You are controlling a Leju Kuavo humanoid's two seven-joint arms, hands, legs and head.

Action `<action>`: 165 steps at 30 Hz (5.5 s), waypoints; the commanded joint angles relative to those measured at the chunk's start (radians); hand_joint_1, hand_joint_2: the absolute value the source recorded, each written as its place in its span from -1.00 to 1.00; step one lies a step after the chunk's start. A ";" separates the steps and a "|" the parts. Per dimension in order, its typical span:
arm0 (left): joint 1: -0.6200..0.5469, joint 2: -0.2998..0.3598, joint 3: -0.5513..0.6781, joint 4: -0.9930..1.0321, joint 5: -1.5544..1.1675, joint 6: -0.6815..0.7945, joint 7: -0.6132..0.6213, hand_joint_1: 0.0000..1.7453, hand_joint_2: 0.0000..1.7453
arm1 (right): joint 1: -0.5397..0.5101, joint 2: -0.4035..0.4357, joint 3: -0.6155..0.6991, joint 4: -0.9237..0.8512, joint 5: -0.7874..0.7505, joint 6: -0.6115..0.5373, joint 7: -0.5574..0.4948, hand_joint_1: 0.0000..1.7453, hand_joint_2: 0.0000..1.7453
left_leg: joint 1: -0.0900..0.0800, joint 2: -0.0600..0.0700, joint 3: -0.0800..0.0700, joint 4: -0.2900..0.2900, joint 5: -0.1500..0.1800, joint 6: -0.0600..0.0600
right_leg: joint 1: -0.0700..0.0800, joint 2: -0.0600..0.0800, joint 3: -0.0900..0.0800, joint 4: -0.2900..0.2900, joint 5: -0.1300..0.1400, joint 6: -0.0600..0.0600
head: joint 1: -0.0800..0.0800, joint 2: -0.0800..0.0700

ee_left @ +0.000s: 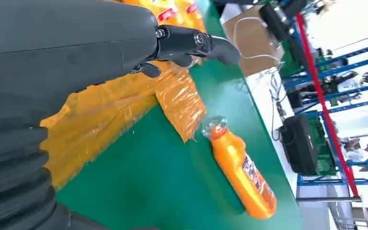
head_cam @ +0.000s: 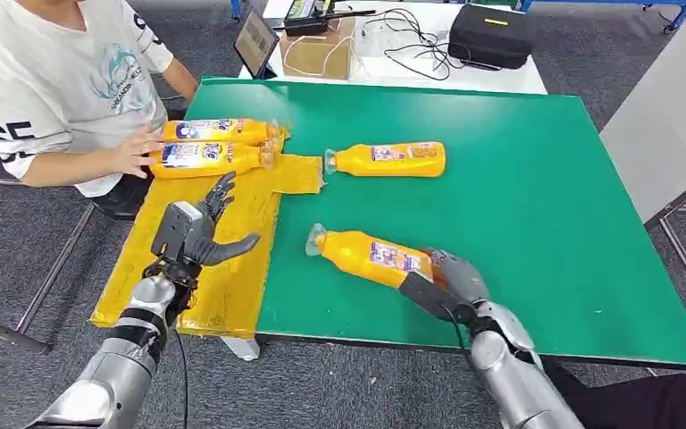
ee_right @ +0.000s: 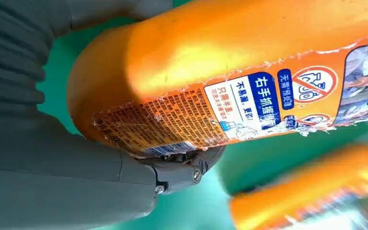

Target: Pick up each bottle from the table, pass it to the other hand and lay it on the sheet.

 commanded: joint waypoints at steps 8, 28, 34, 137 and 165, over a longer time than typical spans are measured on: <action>-0.053 -0.047 -0.083 0.126 0.170 -0.099 0.110 -1.00 1.00 | -0.050 0.227 -0.024 0.057 -0.172 -0.127 -0.082 1.00 1.00 | 0.001 0.001 -0.002 0.001 -0.002 -0.001 | 0.000 0.000 0.000 0.000 -0.001 -0.001 | 0.000 0.000; 0.026 -0.073 -0.215 -0.098 0.315 -0.173 0.160 -1.00 1.00 | -0.113 0.275 0.075 0.191 -0.208 -0.111 -0.085 1.00 1.00 | 0.000 -0.001 -0.004 0.000 -0.001 -0.001 | 0.000 -0.001 -0.002 0.000 -0.001 -0.001 | 0.000 0.000; 0.033 -0.075 -0.234 -0.136 0.312 -0.152 0.155 -1.00 1.00 | -0.141 0.303 0.097 0.231 -0.196 -0.109 -0.080 1.00 1.00 | 0.001 -0.001 -0.004 0.000 -0.001 -0.001 | 0.000 -0.001 -0.002 0.000 -0.001 -0.001 | 0.000 0.000; -0.231 0.220 -0.320 0.496 -0.825 0.319 0.236 -1.00 1.00 | -0.118 0.261 0.087 -0.028 -0.317 -0.105 -0.147 -1.00 1.00 | 0.001 0.001 0.002 -0.001 -0.001 -0.002 | 0.001 0.000 0.003 0.000 -0.002 -0.002 | 0.000 0.000; -0.022 0.153 0.050 0.132 -0.055 -0.133 -0.151 -1.00 1.00 | -0.134 0.235 0.089 0.027 -0.331 -0.106 -0.171 -1.00 1.00 | 0.002 -0.002 0.001 0.000 -0.002 -0.002 | 0.002 -0.004 0.002 0.000 -0.003 -0.002 | 0.000 0.000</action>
